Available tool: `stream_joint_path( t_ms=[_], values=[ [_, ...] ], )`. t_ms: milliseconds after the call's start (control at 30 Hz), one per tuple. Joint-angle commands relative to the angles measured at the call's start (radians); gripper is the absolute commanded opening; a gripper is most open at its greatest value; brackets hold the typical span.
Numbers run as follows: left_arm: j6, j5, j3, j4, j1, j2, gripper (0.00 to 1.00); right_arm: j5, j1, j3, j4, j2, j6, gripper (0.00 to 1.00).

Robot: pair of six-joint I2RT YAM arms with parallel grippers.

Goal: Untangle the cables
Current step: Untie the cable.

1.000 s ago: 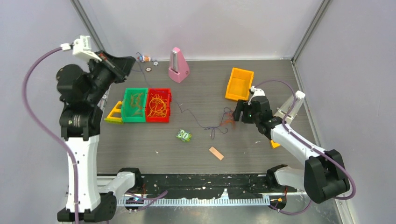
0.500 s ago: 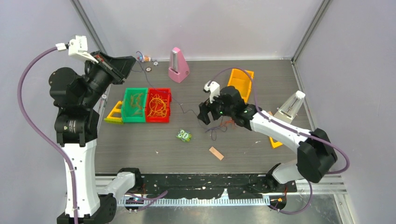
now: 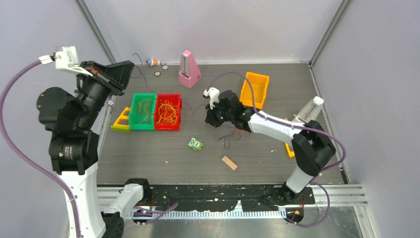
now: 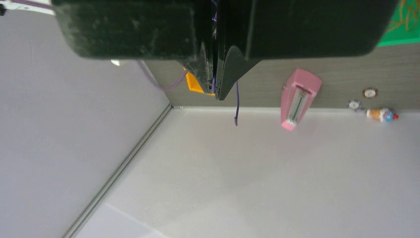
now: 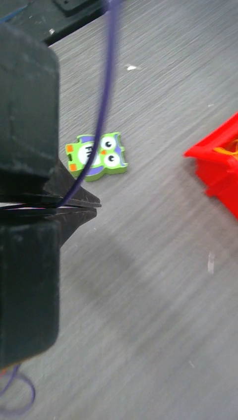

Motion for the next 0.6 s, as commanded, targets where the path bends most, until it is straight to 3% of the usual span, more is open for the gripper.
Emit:
stream_joint_path(
  t_ms=[0, 100, 233, 333, 567],
  values=[
    [-0.029, 0.034, -0.22, 0.084, 0.007, 0.008, 0.0, 0.108, -0.019, 0.273, -0.115, -0.217, -0.015, 0.06],
    [-0.085, 0.091, -0.401, 0.188, -0.029, 0.022, 0.0, 0.136, -0.04, 0.561, -0.25, -0.265, -0.03, 0.06],
    [-0.084, 0.069, -0.54, 0.276, -0.179, 0.088, 0.0, 0.152, -0.06, 0.827, -0.403, -0.229, -0.007, 0.06],
    [-0.088, 0.084, -0.563, 0.336, -0.241, 0.143, 0.0, 0.18, -0.076, 0.876, -0.46, -0.209, 0.04, 0.06],
    [-0.065, 0.128, -0.519, 0.4, -0.294, 0.221, 0.0, 0.171, -0.135, 0.791, -0.464, -0.213, 0.118, 0.06]
  ],
)
